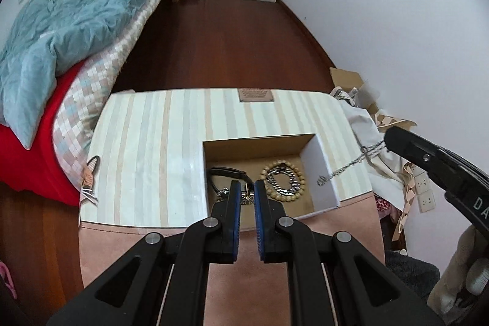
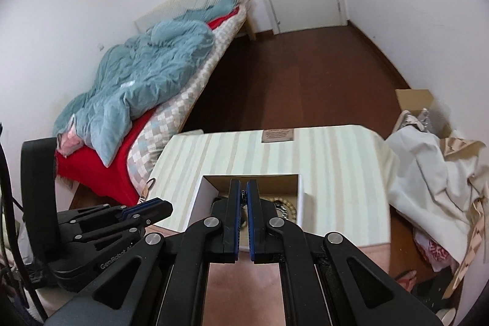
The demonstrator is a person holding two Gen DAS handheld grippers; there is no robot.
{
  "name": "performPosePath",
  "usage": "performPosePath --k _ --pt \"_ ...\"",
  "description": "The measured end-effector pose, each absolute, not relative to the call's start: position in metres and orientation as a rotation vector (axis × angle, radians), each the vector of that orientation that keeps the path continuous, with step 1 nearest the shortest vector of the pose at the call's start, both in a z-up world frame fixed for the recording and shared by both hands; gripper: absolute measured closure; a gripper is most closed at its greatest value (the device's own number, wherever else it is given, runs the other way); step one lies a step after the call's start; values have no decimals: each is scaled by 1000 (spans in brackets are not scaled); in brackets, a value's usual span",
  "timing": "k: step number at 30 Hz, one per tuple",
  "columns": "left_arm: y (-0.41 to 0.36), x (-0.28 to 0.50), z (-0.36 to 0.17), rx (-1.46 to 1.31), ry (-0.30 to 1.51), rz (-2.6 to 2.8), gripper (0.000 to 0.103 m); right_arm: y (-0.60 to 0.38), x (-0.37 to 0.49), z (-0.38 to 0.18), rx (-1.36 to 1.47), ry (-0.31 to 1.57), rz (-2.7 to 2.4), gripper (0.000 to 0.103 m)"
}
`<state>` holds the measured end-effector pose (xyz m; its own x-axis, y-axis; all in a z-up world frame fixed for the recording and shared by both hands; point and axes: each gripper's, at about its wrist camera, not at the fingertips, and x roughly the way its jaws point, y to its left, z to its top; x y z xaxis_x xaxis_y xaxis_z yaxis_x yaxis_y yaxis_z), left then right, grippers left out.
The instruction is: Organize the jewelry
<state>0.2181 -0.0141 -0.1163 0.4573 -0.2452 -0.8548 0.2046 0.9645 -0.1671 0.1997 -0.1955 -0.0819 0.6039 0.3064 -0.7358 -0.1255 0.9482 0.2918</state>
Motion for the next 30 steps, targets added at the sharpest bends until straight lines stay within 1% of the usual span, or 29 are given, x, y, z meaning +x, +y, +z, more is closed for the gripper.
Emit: performPosePath --k 7,8,12,13,14,15,16,17,18,19,20,21,22,25,26,27,29,30 --pt "-2 248 -151 -94 1150 -270 97 -172 238 -112 193 990 302 99" --pt "-2 250 -153 -99 1157 -269 93 -170 242 -116 194 999 305 99" --pt "3 258 -162 -126 1184 -246 92 -168 260 -128 230 1048 341 99" --pt "5 258 -164 -131 1184 -236 89 -167 266 -133 246 1081 359 99" --pt "7 259 -164 -132 1182 -229 80 -169 271 -137 267 1100 364 98" --pt "8 260 -165 -126 1179 -216 74 -168 275 -140 277 1112 371 98" --pt "9 260 -164 -123 1175 -207 59 -169 279 -143 282 1120 366 97" --pt "11 259 -163 -120 1164 -191 43 -171 282 -145 284 1127 354 90" --pt "13 258 -162 -114 1151 -173 38 -174 282 -147 293 1135 345 69" --pt "15 257 -160 -110 1140 -168 36 -176 283 -149 303 1137 341 57" --pt "17 256 -159 -108 1132 -161 35 -180 282 -150 322 1137 344 37" --pt "19 255 -158 -105 1127 -149 34 -183 281 -150 324 1135 328 33" --pt "21 254 -157 -103 1122 -142 31 -186 279 -150 315 1133 311 33" --pt "24 250 -152 -80 1092 -98 13 -193 270 -146 253 1120 228 32" --pt "25 247 -151 -64 1083 -83 11 -193 265 -145 215 1111 193 25" --pt "26 245 -150 -49 1078 -67 10 -193 258 -144 159 1102 141 13" --pt "26 239 -149 -19 1068 -40 5 -191 247 -143 67 1092 66 6" --pt "27 236 -148 -8 1062 -27 5 -190 242 -144 37 1088 36 5"
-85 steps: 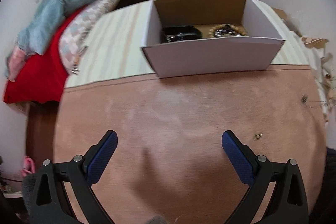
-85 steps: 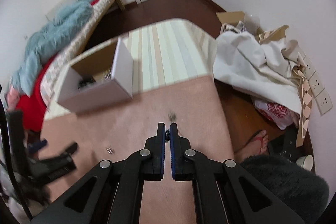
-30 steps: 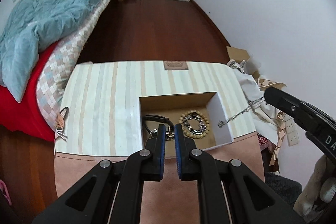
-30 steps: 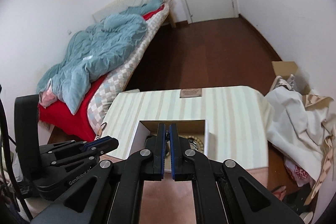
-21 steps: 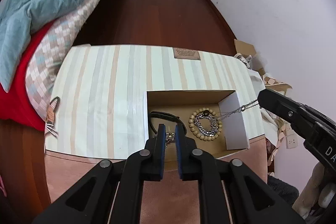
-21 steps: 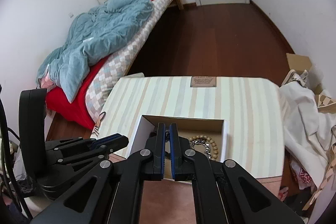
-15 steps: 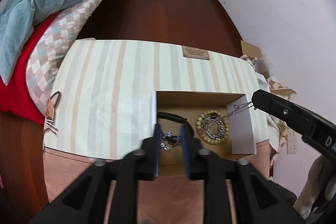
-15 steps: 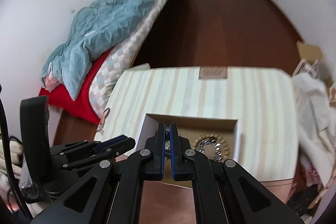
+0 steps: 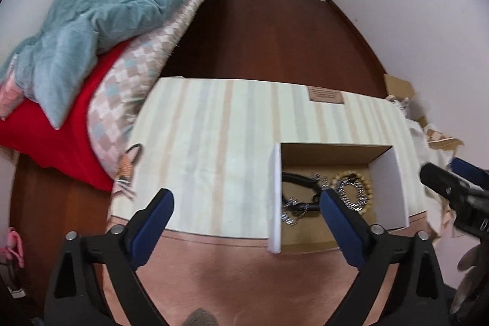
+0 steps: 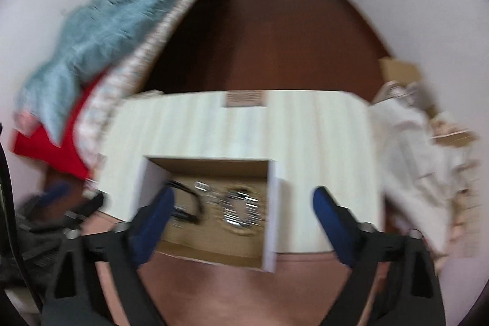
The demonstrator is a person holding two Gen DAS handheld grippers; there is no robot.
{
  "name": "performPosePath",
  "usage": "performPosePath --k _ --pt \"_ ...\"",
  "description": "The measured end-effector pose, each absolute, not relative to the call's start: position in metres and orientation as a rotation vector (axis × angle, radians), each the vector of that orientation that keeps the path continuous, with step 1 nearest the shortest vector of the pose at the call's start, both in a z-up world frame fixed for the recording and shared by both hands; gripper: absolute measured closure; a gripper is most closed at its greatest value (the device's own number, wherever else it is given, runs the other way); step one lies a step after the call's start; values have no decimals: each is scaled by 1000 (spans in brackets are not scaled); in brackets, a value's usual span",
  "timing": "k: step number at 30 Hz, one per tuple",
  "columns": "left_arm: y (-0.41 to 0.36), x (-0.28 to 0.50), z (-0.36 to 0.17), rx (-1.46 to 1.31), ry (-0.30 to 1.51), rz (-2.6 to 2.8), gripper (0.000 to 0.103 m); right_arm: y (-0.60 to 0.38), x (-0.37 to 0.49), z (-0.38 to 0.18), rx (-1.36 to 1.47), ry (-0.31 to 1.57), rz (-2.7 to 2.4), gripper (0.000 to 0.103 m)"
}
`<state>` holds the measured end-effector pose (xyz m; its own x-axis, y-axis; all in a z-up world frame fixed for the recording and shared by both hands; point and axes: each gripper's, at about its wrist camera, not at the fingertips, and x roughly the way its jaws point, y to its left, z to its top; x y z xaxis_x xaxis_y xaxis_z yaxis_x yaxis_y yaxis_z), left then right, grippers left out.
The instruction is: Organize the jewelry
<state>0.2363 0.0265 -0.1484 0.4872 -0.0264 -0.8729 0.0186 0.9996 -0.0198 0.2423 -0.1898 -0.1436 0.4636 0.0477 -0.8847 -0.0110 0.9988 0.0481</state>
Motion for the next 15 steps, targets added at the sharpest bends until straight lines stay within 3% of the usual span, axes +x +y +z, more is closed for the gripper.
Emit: performPosePath --k 2,15 --pt "24 227 -147 21 1036 -10 4 -187 233 -147 -15 1089 -14 0" --pt "8 189 -126 62 992 -7 3 -184 189 -141 -40 1059 -104 0"
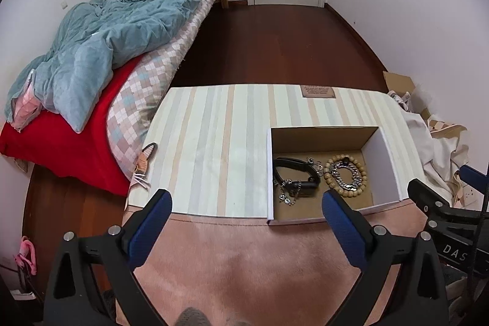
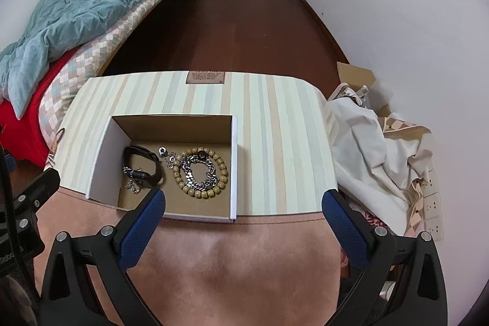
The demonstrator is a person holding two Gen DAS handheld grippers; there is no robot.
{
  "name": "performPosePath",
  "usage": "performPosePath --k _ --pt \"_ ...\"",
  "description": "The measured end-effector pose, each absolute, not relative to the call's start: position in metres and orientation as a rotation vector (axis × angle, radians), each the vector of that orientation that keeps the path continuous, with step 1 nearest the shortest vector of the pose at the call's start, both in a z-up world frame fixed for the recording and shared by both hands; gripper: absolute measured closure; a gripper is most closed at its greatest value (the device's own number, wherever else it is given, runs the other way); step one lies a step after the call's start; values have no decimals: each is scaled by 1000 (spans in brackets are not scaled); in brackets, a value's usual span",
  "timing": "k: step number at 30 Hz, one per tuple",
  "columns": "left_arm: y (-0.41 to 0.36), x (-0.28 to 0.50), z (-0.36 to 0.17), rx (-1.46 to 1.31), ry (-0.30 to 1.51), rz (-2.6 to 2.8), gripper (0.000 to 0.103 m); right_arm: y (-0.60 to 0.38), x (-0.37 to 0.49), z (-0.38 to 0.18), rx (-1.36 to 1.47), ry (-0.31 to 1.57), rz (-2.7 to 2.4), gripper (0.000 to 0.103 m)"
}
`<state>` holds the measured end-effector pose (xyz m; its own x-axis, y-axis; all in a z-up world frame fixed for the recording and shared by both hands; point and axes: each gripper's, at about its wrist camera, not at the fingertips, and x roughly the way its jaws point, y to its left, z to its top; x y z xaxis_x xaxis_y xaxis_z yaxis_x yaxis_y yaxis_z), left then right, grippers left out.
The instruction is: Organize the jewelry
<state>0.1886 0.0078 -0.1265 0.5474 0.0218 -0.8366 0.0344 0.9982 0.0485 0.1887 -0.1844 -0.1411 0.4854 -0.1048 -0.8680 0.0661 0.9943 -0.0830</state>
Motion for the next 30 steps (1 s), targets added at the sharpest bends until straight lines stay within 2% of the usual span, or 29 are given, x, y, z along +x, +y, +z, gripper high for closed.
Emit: performPosePath --k 18,30 --pt "19 66 -3 5 814 6 3 -178 48 6 -6 847 -91 0" --pt "19 1 57 -4 776 -10 3 -175 -34 85 -13 757 -96 0"
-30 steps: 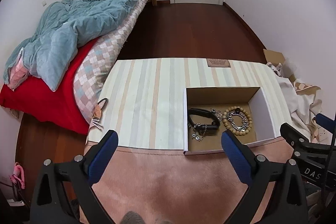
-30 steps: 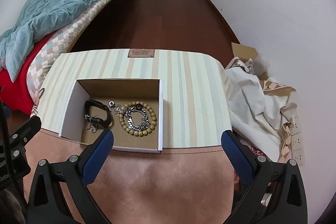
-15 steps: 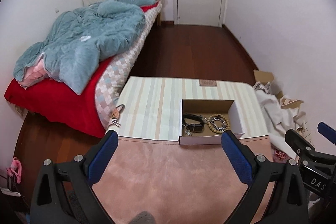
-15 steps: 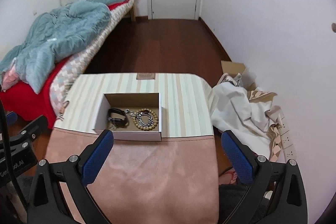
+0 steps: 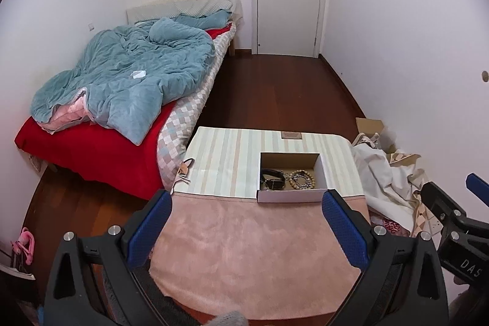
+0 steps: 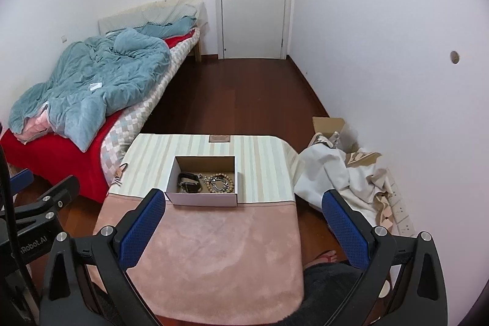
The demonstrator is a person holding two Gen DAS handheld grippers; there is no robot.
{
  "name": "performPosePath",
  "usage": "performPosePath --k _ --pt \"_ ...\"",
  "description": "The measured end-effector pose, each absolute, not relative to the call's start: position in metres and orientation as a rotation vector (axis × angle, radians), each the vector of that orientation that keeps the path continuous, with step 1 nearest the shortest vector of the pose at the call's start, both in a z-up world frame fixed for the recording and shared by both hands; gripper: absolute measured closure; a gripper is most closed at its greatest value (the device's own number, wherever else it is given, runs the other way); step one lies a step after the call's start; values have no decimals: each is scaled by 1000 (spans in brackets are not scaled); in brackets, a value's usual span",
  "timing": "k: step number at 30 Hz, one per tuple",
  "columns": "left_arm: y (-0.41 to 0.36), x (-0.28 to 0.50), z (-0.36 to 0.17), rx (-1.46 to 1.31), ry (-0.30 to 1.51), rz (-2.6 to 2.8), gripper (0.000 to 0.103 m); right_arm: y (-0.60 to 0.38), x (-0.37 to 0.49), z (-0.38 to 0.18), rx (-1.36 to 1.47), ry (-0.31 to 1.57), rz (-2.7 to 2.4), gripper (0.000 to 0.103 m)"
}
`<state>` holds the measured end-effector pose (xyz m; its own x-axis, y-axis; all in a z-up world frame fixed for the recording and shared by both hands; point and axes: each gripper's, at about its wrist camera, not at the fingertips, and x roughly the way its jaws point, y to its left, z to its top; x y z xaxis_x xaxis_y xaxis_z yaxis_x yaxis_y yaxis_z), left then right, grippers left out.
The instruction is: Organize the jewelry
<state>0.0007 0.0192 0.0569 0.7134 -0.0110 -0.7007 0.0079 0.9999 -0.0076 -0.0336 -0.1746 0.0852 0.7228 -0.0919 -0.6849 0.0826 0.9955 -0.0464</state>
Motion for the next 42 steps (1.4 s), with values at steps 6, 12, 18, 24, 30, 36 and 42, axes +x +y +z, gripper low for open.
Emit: performPosePath --k 6,12,18,24,30,36,42 --pt "14 -14 74 3 767 -27 3 -176 -53 102 -14 751 -88 0" --pt "10 -14 73 3 768 -28 3 -177 -57 107 -13 748 -89 0" --pt "11 2 65 3 762 -3 3 -182 -37 100 -22 750 -116 0" --pt "12 23 55 6 759 31 0 -188 -3 84 -15 774 -139 0" --pt "12 46 45 9 786 43 0 -189 28 66 -27 808 -151 0" --pt "9 66 33 19 824 51 0 -189 53 49 -31 838 -156 0" --pt "8 79 21 12 862 48 0 -188 70 37 -43 867 -161 0"
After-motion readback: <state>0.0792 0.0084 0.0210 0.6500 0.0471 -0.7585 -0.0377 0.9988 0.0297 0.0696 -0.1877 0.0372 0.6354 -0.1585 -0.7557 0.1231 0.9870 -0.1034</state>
